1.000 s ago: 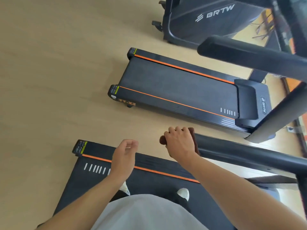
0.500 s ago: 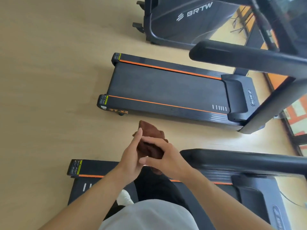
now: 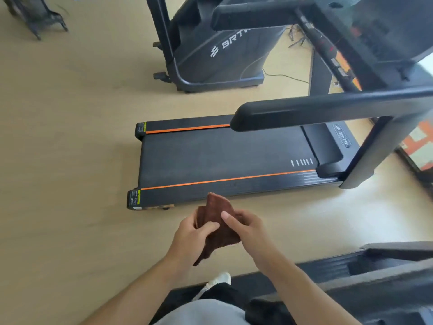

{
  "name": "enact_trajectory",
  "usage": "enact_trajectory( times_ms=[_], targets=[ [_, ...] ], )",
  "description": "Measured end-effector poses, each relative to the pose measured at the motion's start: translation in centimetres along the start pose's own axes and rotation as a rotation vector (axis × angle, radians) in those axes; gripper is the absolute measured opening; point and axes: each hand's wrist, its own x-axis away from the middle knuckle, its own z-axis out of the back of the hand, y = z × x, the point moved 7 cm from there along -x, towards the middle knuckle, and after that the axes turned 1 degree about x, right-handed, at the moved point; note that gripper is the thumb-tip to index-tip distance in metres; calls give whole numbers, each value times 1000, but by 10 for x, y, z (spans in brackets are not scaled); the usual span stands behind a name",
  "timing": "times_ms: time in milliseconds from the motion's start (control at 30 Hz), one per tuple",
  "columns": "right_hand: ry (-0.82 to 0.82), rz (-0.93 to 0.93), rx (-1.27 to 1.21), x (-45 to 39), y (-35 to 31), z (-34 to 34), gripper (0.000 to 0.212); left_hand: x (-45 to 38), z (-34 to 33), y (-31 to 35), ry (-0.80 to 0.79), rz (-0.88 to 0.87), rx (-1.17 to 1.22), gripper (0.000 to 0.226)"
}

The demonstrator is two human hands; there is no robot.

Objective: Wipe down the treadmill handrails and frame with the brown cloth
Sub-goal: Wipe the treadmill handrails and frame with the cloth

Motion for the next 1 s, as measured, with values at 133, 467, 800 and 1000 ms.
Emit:
enact_trajectory(
  times_ms=[133, 467, 800, 1000],
  targets=[
    [138, 105, 125, -29, -27, 21, 37, -26, -7, 36, 0, -117, -124, 28],
    [349, 239, 227, -79, -49, 61, 44, -122, -61, 91, -162, -349, -446, 24],
    [441, 308, -133, -187, -174, 28, 30, -294, -74, 169, -815, -152, -338, 45],
    [736, 318, -704, -242, -238, 36, 36, -384, -60, 262, -1086, -51, -656, 31]
  ],
)
